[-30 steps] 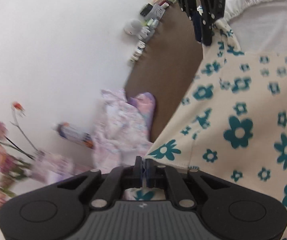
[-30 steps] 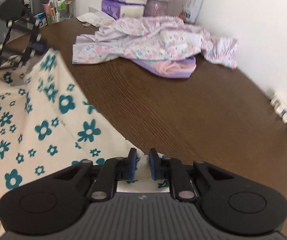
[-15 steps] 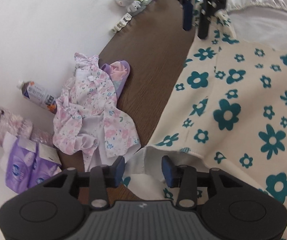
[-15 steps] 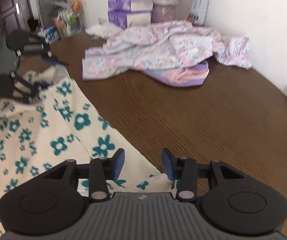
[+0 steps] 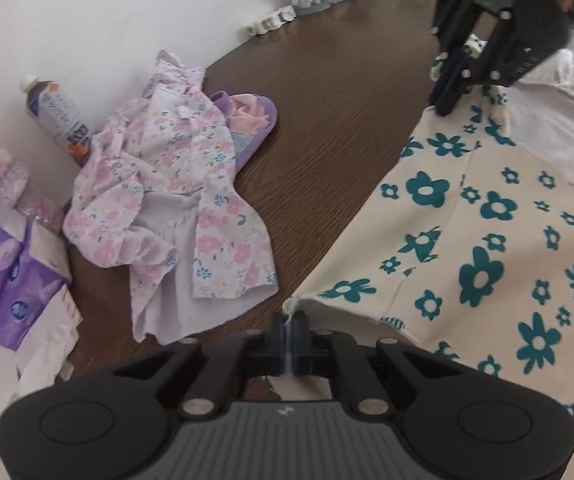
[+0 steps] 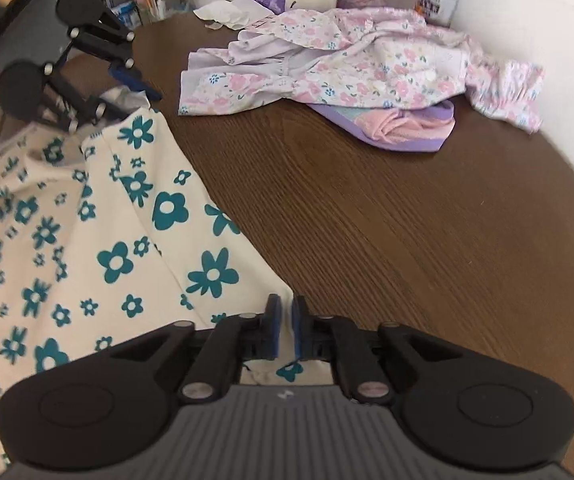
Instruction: Fold clothes
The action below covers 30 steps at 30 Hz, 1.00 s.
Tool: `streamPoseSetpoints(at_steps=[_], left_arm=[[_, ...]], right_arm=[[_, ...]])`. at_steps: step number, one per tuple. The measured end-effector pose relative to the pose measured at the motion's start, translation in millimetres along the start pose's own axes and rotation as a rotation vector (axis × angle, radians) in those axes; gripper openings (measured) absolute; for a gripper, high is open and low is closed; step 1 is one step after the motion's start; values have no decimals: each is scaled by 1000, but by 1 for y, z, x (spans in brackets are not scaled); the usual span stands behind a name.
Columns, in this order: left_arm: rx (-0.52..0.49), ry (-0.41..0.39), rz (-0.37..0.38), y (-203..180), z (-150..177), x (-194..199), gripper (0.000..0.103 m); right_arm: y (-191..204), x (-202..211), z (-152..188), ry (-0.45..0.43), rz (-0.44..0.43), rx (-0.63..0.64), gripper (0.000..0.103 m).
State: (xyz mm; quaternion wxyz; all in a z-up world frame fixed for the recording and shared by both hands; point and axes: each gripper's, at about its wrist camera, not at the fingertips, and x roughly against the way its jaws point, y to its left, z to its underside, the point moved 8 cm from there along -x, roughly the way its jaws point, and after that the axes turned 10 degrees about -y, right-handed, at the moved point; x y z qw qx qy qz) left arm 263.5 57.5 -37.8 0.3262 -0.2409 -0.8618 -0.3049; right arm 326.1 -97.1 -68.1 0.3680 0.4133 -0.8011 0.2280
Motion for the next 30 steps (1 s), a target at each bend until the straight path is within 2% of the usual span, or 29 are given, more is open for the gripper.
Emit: streamPoseSetpoints(at_steps=[4,9,10,13,16,18,20,22,26,30], left_arm=[[-17,-75,-86,-4,-9,13,3],[-190,-193,-273,-14,-23,39,3],[-218,-200,-302,-16,-23,41,3],[-206,-150,-301,-16,-13,28,3],[-203,-118,-281,-18,-5,14,3],[-218,-173,-318,-19,-12,24,3],[-232,-218,-359,-18,-19,35,3],[-244,-228,-382,-18,-21,37,3],[-233,-166,-335,-20,-12,15,3],[-238,-228,-354,-23,-22,35,3]], right_arm=[[22,7,1,-28,157,86,1],[43,36,-9,-111,330,231,1],[46,42,-13,-132,371,258,1],[49,56,-21,-187,482,321,1],[41,39,-11,-147,493,282,1],[45,26,-5,-115,491,301,1],[49,29,-8,-134,507,314,1],[48,38,-12,-171,534,304,1],[44,34,-5,-156,558,291,1],[47,25,0,-132,558,309,1]])
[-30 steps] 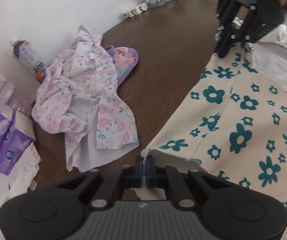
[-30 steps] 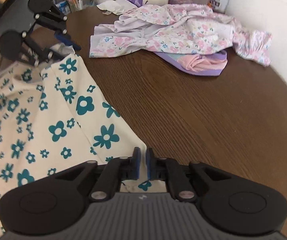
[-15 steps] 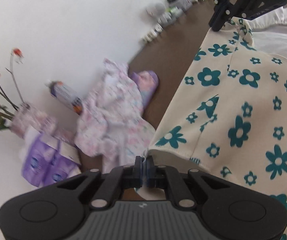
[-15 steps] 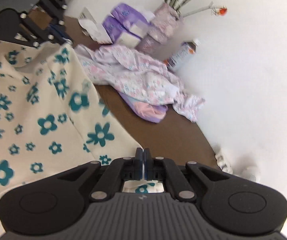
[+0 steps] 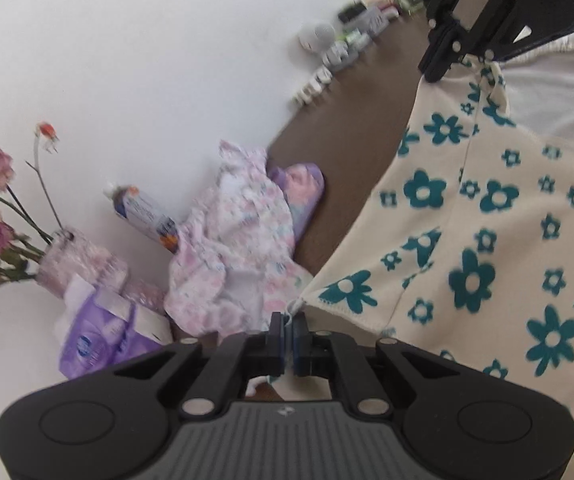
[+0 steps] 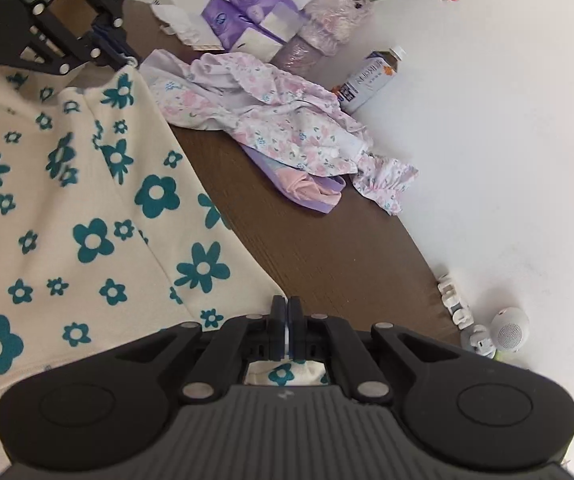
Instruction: Fold clothes
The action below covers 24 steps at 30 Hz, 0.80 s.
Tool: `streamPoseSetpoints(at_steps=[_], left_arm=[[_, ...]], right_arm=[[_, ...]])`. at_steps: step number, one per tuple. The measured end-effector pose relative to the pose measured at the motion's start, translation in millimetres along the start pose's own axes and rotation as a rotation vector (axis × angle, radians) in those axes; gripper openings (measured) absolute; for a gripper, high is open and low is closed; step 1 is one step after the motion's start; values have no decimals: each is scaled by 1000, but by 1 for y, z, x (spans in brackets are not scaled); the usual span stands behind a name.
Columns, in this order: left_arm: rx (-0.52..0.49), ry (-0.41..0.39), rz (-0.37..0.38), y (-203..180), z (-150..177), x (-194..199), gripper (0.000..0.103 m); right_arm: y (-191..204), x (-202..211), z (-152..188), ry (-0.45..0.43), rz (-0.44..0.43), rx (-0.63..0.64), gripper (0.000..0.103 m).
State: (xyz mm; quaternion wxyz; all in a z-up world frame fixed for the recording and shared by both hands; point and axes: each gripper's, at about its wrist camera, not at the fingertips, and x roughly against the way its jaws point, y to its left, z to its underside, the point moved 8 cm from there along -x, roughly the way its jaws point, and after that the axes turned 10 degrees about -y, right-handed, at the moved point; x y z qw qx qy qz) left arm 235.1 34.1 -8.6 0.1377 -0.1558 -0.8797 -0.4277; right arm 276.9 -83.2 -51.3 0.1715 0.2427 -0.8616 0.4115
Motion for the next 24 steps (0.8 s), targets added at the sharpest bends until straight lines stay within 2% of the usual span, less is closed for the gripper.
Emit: streamPoseSetpoints(at_steps=[4,6,9,11,14,16,18,20,22,24], left_arm=[[-8,-15,-23,7,-5,1,3],[-8,24,4,2,4,-14,3],[-21,50,29,-6,13,-24,3],[-18,10,12,-1,4,-12,3],[-14,-34,-13,7,-7,-1,3],[-5,-20,-15,9,-6,-9,3],[24,22,18,4,3,-26,3],[47,64,49,-1,12,-41,8],[77,93,61,-2,19,-50,19],[141,92,38,12,19,-44,42]], right_arm=[[-16,21,-17,-47,42,3,1],[-21,17,-16,-37,58,-6,1],[-8,-3,-2,20,24,18,1],[0,-8,2,34,16,40,1],[-9,3,-7,1,31,20,1],[-19,14,-16,-28,43,-9,1],[-25,12,-17,-31,51,-18,1],[-21,-1,-10,-5,36,-31,1],[-13,-16,1,33,10,-36,1],[-6,-26,10,62,-15,-49,1]])
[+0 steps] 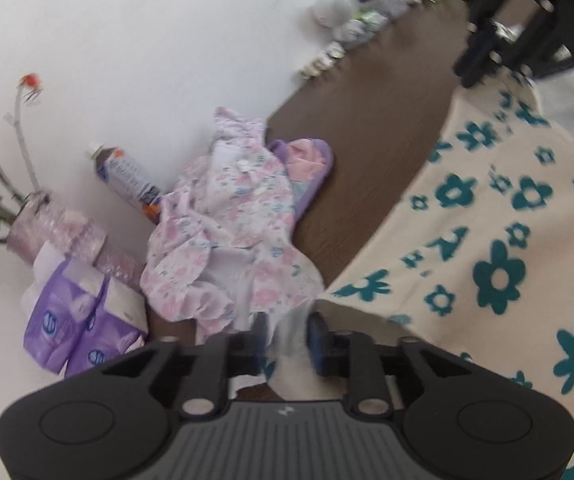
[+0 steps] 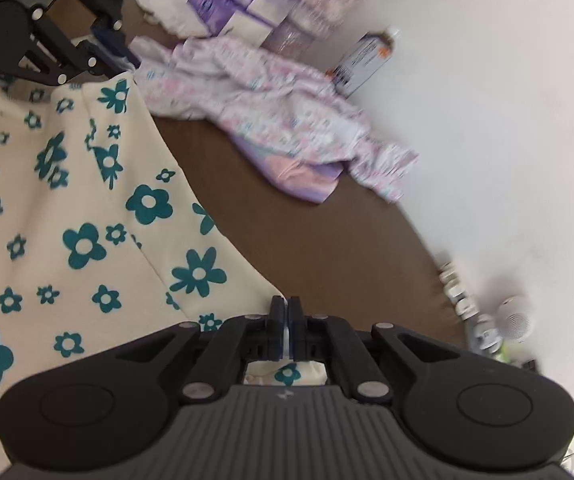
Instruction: Fold clothes
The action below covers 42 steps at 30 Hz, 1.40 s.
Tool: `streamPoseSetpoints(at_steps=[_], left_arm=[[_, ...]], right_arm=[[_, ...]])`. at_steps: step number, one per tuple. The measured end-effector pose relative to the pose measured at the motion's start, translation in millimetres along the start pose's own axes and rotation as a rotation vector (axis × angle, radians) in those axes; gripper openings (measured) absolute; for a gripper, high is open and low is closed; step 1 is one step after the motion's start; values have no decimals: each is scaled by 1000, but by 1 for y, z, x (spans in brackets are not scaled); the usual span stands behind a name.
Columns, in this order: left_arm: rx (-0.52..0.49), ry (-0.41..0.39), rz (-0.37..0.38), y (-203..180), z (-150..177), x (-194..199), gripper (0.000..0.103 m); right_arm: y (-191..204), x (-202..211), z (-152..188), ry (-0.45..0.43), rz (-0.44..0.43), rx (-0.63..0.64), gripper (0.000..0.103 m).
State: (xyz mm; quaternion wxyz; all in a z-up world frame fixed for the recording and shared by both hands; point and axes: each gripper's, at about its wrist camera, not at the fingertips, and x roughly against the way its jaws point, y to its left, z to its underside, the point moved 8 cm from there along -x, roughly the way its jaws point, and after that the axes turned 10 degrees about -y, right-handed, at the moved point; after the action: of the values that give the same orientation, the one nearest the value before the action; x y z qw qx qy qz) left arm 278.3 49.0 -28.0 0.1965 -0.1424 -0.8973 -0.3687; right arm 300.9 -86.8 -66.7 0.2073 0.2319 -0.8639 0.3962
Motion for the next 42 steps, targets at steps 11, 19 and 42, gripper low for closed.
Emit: streamPoseSetpoints(at_steps=[11,19,42], left_arm=[[489,-93,128,73,25,84,78],[568,-69,215,52,54,105,76],[823,141,52,54,54,77,35]], right_arm=[[-43,63,-8,-48,30,-339,63],[5,111,-15,-62,-107,-567,72],[44,162,70,-135,-152,-760,72]])
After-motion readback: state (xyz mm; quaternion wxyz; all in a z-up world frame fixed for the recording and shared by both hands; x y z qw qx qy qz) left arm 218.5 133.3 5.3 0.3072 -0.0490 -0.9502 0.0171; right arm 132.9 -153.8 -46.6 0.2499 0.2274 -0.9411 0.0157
